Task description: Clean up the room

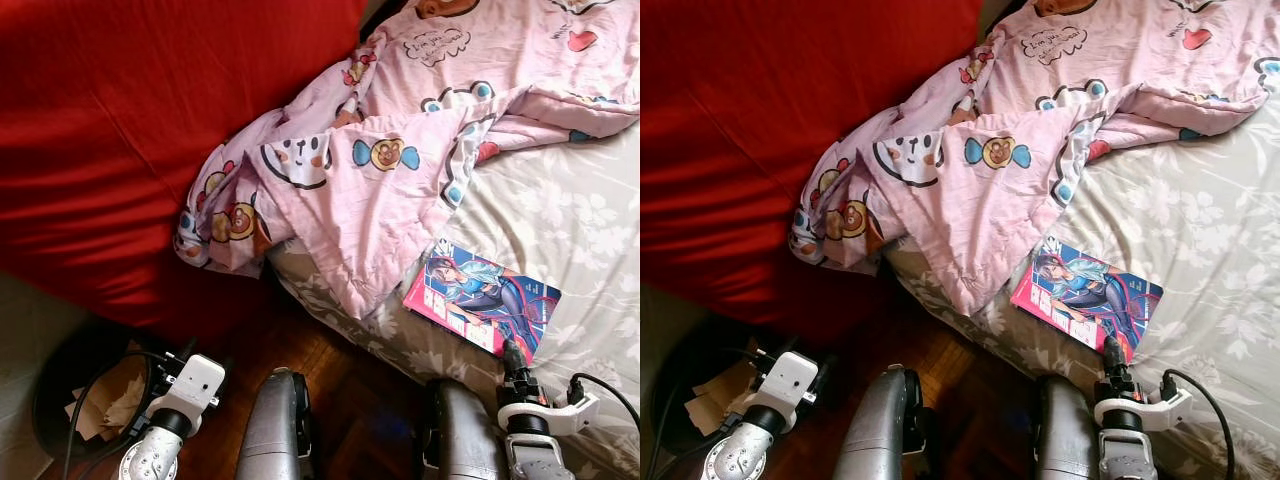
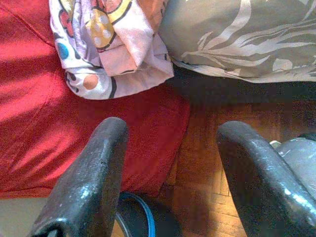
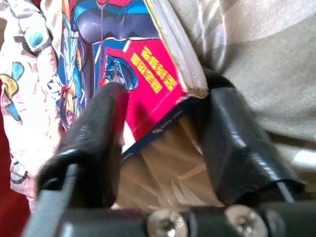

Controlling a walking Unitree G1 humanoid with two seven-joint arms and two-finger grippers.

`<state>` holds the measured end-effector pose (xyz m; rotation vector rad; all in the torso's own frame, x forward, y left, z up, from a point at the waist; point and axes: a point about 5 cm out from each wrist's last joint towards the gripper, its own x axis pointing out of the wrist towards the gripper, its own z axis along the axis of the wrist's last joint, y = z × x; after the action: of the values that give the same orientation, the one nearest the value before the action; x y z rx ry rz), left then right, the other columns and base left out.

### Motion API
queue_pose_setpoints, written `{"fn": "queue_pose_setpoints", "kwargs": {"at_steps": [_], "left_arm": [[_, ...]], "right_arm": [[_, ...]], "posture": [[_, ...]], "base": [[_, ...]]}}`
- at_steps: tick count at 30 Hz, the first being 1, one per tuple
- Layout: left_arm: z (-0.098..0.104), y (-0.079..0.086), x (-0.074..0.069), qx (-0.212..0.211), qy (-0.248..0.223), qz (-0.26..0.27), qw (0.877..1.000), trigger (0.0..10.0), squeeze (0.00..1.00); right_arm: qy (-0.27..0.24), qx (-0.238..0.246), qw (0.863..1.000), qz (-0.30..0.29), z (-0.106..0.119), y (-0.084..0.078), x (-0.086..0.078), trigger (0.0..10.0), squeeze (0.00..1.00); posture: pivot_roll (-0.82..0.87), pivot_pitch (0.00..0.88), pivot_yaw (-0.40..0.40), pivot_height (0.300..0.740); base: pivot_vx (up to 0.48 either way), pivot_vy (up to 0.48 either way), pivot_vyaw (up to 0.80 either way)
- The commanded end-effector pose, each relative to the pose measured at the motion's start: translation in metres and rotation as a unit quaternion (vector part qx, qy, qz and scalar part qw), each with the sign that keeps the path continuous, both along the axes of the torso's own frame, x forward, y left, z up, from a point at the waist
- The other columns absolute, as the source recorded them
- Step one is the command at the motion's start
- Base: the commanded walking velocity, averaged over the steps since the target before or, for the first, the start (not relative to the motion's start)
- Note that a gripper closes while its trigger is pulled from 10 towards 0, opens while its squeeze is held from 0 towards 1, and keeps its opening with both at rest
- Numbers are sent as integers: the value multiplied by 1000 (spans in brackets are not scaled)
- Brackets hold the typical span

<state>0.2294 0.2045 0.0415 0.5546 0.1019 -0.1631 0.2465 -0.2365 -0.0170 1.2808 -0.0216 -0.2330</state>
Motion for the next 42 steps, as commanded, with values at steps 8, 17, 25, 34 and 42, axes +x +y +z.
{"fn": "queue_pose_setpoints", "kwargs": {"at_steps": [8,17,25,34,42], "left_arm": [[-15,6,-10,22,34,11,999,10000,0],[-21,1,-10,17,36,16,999,10000,0],[-24,-2,-9,12,36,21,999,10000,0],[-28,-5,-8,7,37,23,999,10000,0],[-29,-7,-5,8,35,21,999,10000,0]], "right_arm": [[28,17,998,45,-10,21,-3,0,0],[-25,-9,1000,-3,11,2,14,0,0],[-89,-25,996,13,27,14,23,0,0],[64,0,993,-97,-17,12,-29,0,0],[215,-2,958,-190,-44,-1,-71,0,0]], "posture": [[88,291,201,605],[54,284,172,605],[29,273,148,605],[7,256,131,605],[-10,238,132,605]], "base": [[0,0,0],[0,0,0],[0,0,0],[0,0,0],[0,0,0]]}}
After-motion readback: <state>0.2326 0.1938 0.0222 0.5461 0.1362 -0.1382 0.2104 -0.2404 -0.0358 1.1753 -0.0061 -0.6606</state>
